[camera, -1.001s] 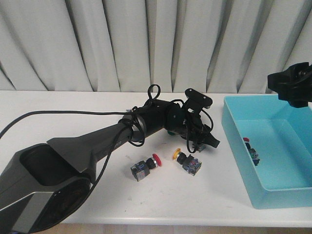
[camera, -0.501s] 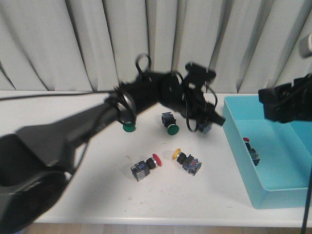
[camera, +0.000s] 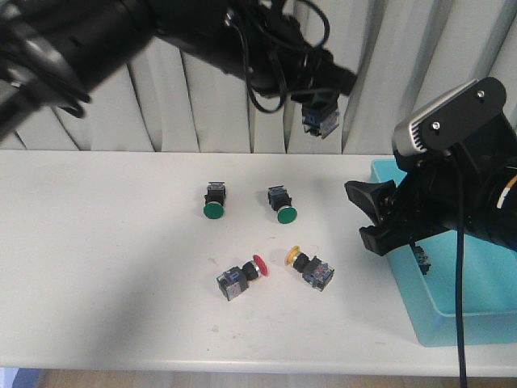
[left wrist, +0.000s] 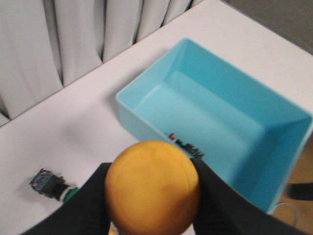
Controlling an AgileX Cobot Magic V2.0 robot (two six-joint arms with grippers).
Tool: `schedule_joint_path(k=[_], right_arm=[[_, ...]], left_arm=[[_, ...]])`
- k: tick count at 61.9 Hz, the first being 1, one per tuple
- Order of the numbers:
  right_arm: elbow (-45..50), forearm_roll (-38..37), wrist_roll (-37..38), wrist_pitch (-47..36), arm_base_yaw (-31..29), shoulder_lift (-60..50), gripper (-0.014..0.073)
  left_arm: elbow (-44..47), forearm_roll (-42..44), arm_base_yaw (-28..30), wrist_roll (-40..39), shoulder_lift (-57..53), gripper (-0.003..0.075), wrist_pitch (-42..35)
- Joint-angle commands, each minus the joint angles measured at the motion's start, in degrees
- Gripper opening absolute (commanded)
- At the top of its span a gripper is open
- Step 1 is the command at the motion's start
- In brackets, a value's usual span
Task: Pick red and yellow buttons and place in box
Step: 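Hand the yellow button from the left gripper to the right gripper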
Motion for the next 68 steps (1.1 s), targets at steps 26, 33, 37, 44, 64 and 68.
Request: schedule_joint_path(k=[26, 33, 37, 44, 64, 68], right_arm=[[-2.5, 3.5, -0.6, -6.3, 0.1, -0.8, 0.0493], [-3.9, 3.7, -0.6, -5.2, 0.1, -0.8, 0.0493], [-4.6, 3.7, -0.6, -5.1, 0.1, -0.8, 0.0500], [-5.7, 4.0, -0.6, -4.6, 0.1, -0.8, 0.0514], [-6.8, 14.3, -9.9, -3.7, 0.1, -0.8, 0.0517], [-6.8, 18.4, -13.9, -3.6, 0.1, -0.8, 0.0517]], left_arm=[[-1.7, -7.4, -1.4, -4.8, -8.0, -0.0004, 4.5], [-1.7, -7.5, -1.4, -4.8, -8.0, -0.0003, 4.4], [-1.7, -7.5, -1.4, -4.8, -8.0, -0.0003, 4.5], [-1.7, -7.5, -1.7, -4.8, -8.0, -0.0003, 4.6], [-1.7, -8.6, -4.2, -4.6, -8.0, -0.0003, 3.9], [-1.7, -8.6, -4.3, -4.5, -8.0, -0.0003, 3.5]])
